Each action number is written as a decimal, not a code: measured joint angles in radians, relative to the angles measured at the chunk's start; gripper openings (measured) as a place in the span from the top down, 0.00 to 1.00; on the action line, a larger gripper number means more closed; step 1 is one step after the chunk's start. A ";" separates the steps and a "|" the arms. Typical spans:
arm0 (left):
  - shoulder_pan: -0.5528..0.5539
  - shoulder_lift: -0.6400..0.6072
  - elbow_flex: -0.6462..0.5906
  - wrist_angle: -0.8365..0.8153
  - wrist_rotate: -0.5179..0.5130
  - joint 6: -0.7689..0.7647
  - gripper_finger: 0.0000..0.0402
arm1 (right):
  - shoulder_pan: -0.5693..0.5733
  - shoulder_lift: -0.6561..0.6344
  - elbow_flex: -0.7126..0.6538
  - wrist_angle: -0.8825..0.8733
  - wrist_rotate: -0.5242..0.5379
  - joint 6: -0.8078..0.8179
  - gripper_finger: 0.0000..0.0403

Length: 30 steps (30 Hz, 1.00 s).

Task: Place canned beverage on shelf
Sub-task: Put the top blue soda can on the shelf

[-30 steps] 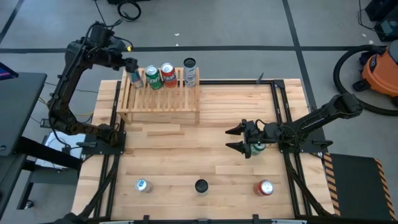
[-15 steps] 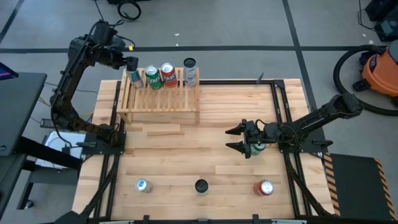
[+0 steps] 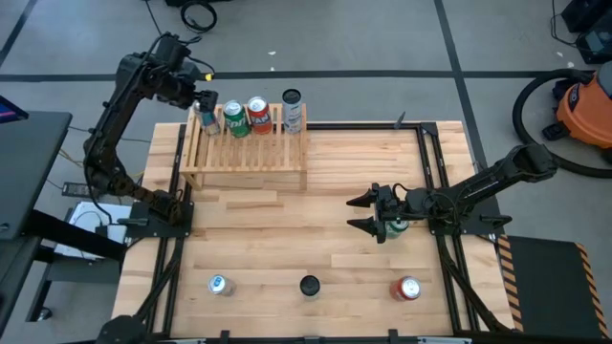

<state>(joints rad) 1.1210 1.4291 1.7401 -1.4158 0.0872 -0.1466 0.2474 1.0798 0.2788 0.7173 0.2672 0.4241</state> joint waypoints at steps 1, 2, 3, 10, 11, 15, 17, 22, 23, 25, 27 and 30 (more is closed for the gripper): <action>0.001 0.000 0.000 0.000 0.000 0.001 0.21 | 0.000 0.000 0.000 0.000 0.000 0.000 0.16; 0.001 -0.001 0.000 -0.001 0.000 0.001 0.21 | 0.000 0.000 0.000 0.000 0.000 0.000 0.16; 0.001 0.000 0.000 -0.002 0.000 0.001 0.21 | 0.000 0.000 0.000 0.000 0.000 0.000 0.16; 0.000 -0.001 0.000 -0.019 -0.055 0.054 0.21 | 0.000 0.000 0.000 0.000 0.000 0.000 0.16; 0.001 -0.001 0.000 -0.023 -0.059 0.054 0.21 | 0.000 0.000 0.000 0.000 0.000 0.000 0.16; 0.001 -0.001 0.000 -0.021 -0.061 0.055 0.23 | 0.000 0.000 0.000 0.000 0.000 0.000 0.16; 0.001 -0.001 0.000 -0.020 -0.060 0.062 0.25 | 0.000 0.000 0.000 0.000 0.000 0.000 0.16; 0.001 -0.001 0.000 -0.022 -0.058 0.107 0.33 | 0.000 0.000 0.000 0.000 0.000 0.000 0.16; 0.001 -0.001 0.000 -0.023 -0.054 0.114 0.34 | 0.000 0.000 0.000 0.000 0.000 0.000 0.16; 0.001 -0.001 0.000 -0.024 -0.043 0.136 0.37 | 0.000 0.000 0.000 0.000 0.000 0.000 0.16; 0.001 -0.001 0.000 -0.026 -0.038 0.161 0.38 | 0.000 0.000 0.000 0.000 0.000 0.000 0.16; 0.001 -0.002 0.000 -0.030 -0.035 0.193 0.38 | 0.000 0.000 0.000 0.000 0.000 0.000 0.16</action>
<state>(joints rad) 1.1217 1.4273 1.7401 -1.4456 0.0517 0.0465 0.2474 1.0798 0.2790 0.7174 0.2672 0.4240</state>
